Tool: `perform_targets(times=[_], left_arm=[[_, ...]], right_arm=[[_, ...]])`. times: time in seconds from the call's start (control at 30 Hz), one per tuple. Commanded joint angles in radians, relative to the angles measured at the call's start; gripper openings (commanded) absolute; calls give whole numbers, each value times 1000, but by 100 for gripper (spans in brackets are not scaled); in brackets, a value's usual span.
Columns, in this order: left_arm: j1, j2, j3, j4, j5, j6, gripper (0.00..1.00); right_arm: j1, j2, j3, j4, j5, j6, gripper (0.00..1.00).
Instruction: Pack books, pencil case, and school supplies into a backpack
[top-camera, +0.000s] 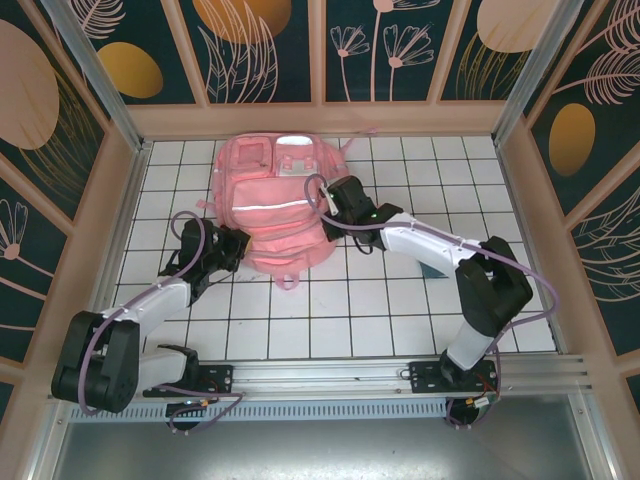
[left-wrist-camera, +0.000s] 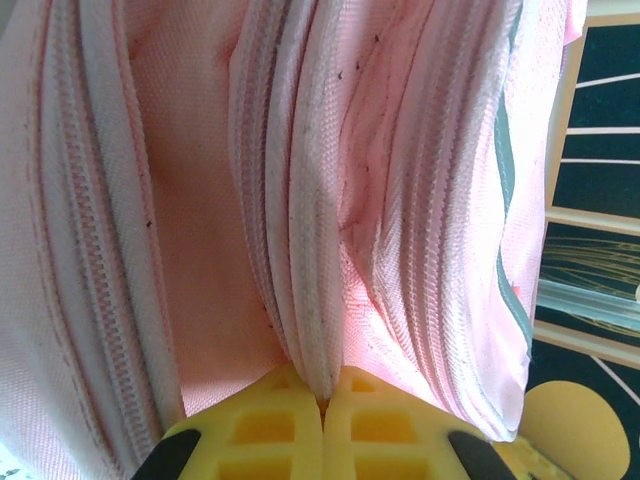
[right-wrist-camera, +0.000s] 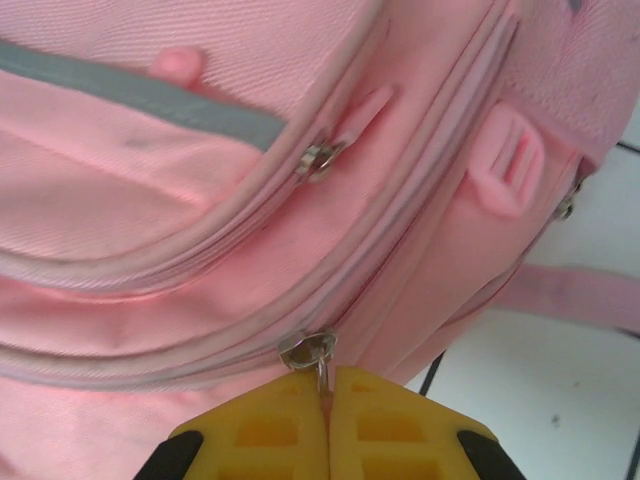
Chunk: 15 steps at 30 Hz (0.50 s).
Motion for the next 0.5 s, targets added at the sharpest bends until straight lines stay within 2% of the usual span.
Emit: perform_targets(times=[0.0, 0.17, 0.27, 0.47], left_arm=[[16, -32, -6, -117, -88, 81, 0], [17, -43, 5, -189, -62, 168, 0], [17, -37, 14, -237, -39, 229, 0], [19, -38, 6, -286, -18, 291, 0]], right_arm=[[-114, 45, 61, 70, 97, -91, 0], [-216, 136, 137, 141, -89, -184, 0], [-253, 207, 220, 123, -214, -220, 0], [-290, 338, 371, 81, -306, -295, 0]])
